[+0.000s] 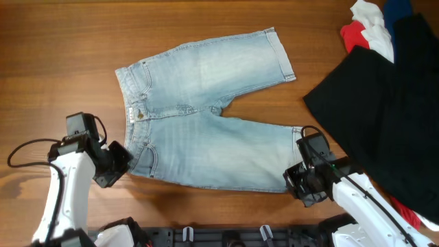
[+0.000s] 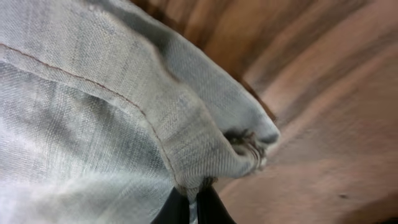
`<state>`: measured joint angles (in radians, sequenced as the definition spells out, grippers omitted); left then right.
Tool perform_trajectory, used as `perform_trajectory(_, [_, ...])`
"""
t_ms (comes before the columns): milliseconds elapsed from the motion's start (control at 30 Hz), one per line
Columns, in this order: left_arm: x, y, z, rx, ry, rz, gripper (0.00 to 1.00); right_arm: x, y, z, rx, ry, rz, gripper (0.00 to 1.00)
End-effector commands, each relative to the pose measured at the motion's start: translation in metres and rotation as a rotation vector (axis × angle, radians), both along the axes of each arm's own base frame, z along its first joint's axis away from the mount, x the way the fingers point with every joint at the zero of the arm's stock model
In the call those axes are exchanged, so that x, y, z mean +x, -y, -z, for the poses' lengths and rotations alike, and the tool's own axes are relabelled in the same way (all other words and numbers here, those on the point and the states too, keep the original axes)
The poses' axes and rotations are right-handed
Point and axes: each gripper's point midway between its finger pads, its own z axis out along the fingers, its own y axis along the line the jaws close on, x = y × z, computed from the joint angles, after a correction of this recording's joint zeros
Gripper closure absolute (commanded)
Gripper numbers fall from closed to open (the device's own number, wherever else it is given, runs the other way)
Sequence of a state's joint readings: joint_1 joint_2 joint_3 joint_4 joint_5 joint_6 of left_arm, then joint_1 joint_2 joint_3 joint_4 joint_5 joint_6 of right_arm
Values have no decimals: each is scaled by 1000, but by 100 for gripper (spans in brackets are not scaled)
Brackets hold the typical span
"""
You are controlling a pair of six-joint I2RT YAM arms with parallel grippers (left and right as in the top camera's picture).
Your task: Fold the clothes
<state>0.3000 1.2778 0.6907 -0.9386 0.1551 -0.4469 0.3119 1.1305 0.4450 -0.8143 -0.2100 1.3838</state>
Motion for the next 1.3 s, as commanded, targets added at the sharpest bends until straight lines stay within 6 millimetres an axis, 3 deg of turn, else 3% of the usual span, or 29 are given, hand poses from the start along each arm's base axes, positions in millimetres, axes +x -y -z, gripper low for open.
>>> perform_trajectory(0, [20, -4, -35, 31, 137, 0, 96, 24, 15, -26, -114, 98, -79, 96])
perform_trajectory(167, [31, -7, -73, 76, 284, 1, 96, 45, 22, -67, -175, 186, -113, 96])
perform_trajectory(400, [16, -3, -103, 96, 347, 1, 96, 67, 37, -130, -273, 328, -123, 96])
perform_trajectory(700, [2, 2, -145, 116, 412, 2, 96, 55, 63, -188, -379, 425, -97, 96])
perform_trajectory(833, [-7, 4, -159, 121, 429, 1, 96, 62, 67, -213, -413, 517, -167, 96])
perform_trajectory(933, [-9, 5, -166, 126, 445, 1, 96, 81, 62, -237, -438, 605, -255, 96])
perform_trajectory(1033, [-2, 1, -169, 144, 467, -3, 96, 115, 52, -257, -468, 668, -358, 96])
perform_trajectory(1267, [33, -14, -170, 177, 510, -16, 96, 183, 33, -253, -513, 597, -501, 96])
